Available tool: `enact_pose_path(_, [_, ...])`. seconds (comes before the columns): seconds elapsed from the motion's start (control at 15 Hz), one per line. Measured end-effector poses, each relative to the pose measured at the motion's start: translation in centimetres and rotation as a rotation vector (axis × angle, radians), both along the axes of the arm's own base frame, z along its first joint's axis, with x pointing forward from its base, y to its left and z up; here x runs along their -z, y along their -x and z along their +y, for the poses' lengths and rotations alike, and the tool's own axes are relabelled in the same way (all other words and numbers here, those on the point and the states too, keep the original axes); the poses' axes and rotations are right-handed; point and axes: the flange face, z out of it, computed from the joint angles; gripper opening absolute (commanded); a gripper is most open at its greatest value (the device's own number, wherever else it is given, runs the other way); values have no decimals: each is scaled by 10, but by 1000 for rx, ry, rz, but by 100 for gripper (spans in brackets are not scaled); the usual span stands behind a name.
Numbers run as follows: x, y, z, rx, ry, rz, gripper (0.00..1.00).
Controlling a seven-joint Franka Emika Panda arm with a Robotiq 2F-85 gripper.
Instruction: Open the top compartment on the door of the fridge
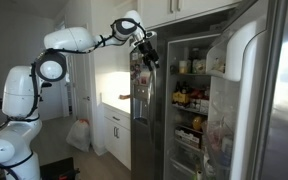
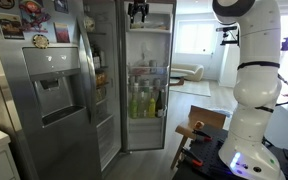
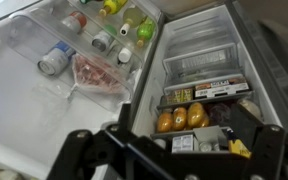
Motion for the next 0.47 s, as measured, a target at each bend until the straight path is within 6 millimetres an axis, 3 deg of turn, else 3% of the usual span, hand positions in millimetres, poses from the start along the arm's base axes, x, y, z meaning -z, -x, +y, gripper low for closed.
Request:
enact_pose_path(0.2, [16,8,21,-32,-22,50,100])
enact_pose_path(0.47, [17,6,19,-29,-23,51,100])
